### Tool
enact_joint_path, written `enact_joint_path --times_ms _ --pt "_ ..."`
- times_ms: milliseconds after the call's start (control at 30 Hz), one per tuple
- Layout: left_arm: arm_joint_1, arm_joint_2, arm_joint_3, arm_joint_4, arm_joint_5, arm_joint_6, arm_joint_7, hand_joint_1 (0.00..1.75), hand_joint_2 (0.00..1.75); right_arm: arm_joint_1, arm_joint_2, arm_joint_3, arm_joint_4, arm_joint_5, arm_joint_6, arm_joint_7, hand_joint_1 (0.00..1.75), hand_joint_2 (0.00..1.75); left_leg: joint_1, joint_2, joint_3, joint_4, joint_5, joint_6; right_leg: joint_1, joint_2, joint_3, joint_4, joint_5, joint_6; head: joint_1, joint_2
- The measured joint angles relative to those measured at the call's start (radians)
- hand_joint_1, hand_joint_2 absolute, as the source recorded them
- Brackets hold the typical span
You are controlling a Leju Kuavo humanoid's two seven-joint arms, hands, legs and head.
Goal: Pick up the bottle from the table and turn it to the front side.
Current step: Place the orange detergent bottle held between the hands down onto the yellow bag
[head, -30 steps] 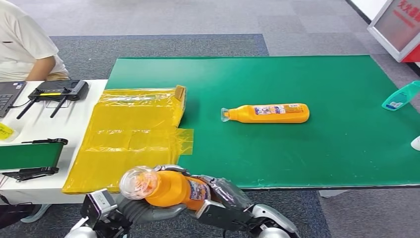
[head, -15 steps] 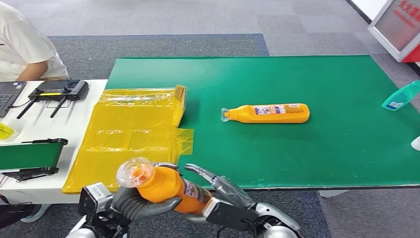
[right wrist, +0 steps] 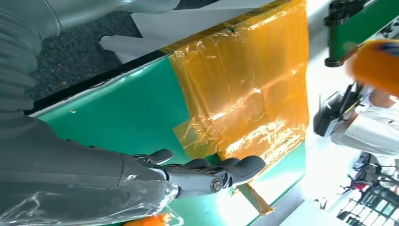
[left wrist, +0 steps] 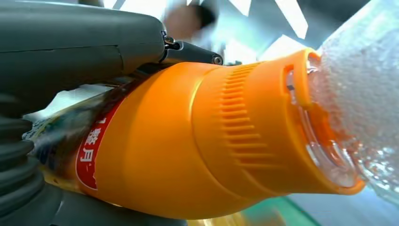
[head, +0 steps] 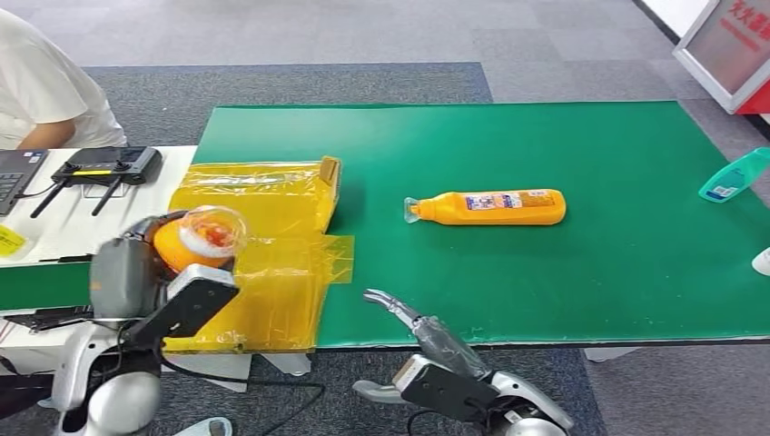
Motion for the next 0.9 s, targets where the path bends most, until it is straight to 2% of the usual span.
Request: enact_joint_path --times_ms 67,167,333,433,567,900 --pt "-0.064 0.015 0.01 0.048 -0.175 0.023 0.011 1.75 1.75 -0.013 0.002 -0.001 0.002 -0.012 0.007 -0.01 0.0 1.75 0.0 0.0 0.0 0.0 0.001 0.0 0.0 0.0 0.0 0.0 0.001 0.0 0.0 0.0" --pt "-0.156 0.052 0.005 0.162 -0.315 0.047 0.028 1.75 1.75 -0.045 0.002 -0.002 0.016 -0.034 0.015 -0.03 0.0 1.75 0.0 0.0 0.0 0.0 0.001 0.0 0.0 0.0 -0.001 0.0 0.002 0.0 0.0 0.0" --pt "-0.304 0.132 -0.053 0.371 -0.359 0.058 0.024 1.75 1.75 -0.105 0.001 0.002 0.047 -0.072 0.031 -0.044 0.0 1.75 0.0 0.0 -0.001 0.0 0.003 0.001 0.0 0.0 -0.001 0.0 0.004 0.001 0.0 0.0" --pt "-0.38 0.16 -0.097 0.502 -0.361 0.06 0.017 1.75 1.75 -0.14 0.001 0.009 0.067 -0.089 0.036 -0.05 0.0 1.75 0.0 0.0 -0.001 0.0 0.004 0.0 0.0 0.001 -0.001 0.0 0.005 0.001 0.0 0.0" --pt "-0.443 0.158 -0.129 0.625 -0.361 0.043 0.026 1.75 1.75 -0.17 0.0 0.017 0.08 -0.1 0.043 -0.048 0.0 1.75 0.0 0.0 -0.001 0.0 0.004 0.0 0.0 0.001 -0.002 0.0 0.005 0.001 0.0 0.0" --pt "-0.518 0.081 -0.168 0.833 -0.361 0.005 0.065 1.75 1.75 -0.207 0.001 0.043 0.083 -0.107 0.057 -0.039 0.0 1.75 0.0 0.0 -0.004 0.001 0.004 0.0 0.0 0.001 -0.004 0.0 0.005 0.001 0.0 0.0"
